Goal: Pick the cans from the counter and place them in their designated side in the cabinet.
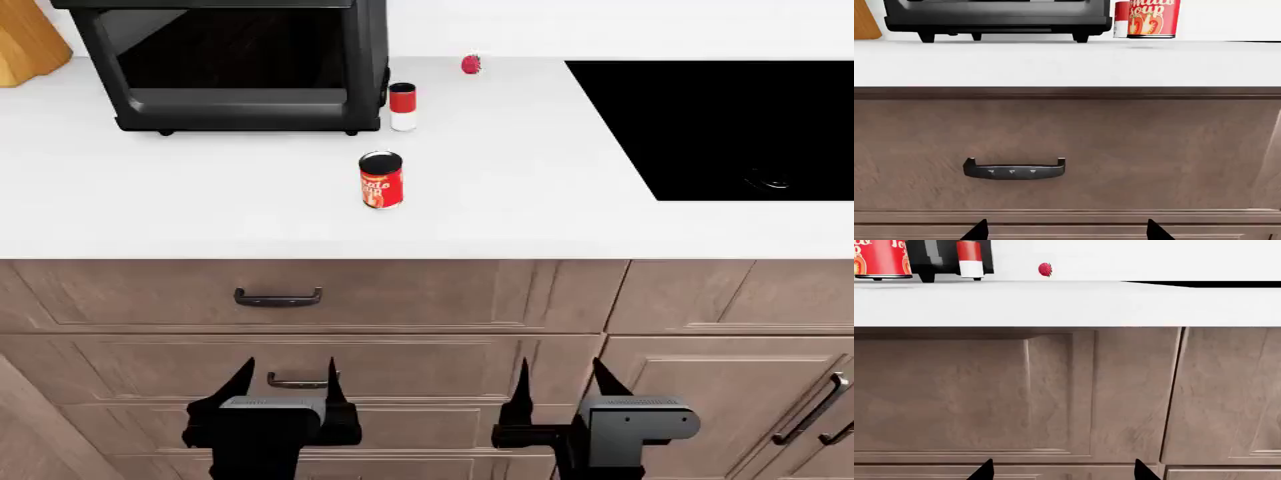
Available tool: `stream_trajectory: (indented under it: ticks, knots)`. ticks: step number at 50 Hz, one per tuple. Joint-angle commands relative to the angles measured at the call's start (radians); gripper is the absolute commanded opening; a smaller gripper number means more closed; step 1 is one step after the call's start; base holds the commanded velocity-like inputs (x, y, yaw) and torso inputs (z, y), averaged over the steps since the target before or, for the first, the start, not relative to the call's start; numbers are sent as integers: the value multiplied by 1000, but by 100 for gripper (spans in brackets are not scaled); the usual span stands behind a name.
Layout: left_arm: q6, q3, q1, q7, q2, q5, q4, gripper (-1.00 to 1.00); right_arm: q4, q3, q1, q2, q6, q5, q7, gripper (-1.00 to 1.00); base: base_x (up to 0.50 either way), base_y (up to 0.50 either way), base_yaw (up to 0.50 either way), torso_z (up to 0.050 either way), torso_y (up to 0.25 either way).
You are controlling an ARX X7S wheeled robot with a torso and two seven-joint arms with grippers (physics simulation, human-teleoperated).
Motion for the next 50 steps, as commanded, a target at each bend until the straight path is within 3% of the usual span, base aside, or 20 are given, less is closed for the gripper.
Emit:
stream_trajectory:
  ticks: [1, 11, 50]
  knots:
    - [1, 18, 0, -19, -16, -16, 0, 100, 3, -22, 0, 16, -6, 9, 23, 100, 0, 0, 0, 0, 0]
    - [-1, 55, -7, -59, -45, -41, -11, 100, 12, -60, 2, 45, -17, 30, 61, 100, 0, 0, 0, 0, 0]
    - [4, 119, -10, -131, -94, -70, -11, 100, 15, -122, 5, 97, -32, 81, 117, 100, 0, 0, 0, 50, 0]
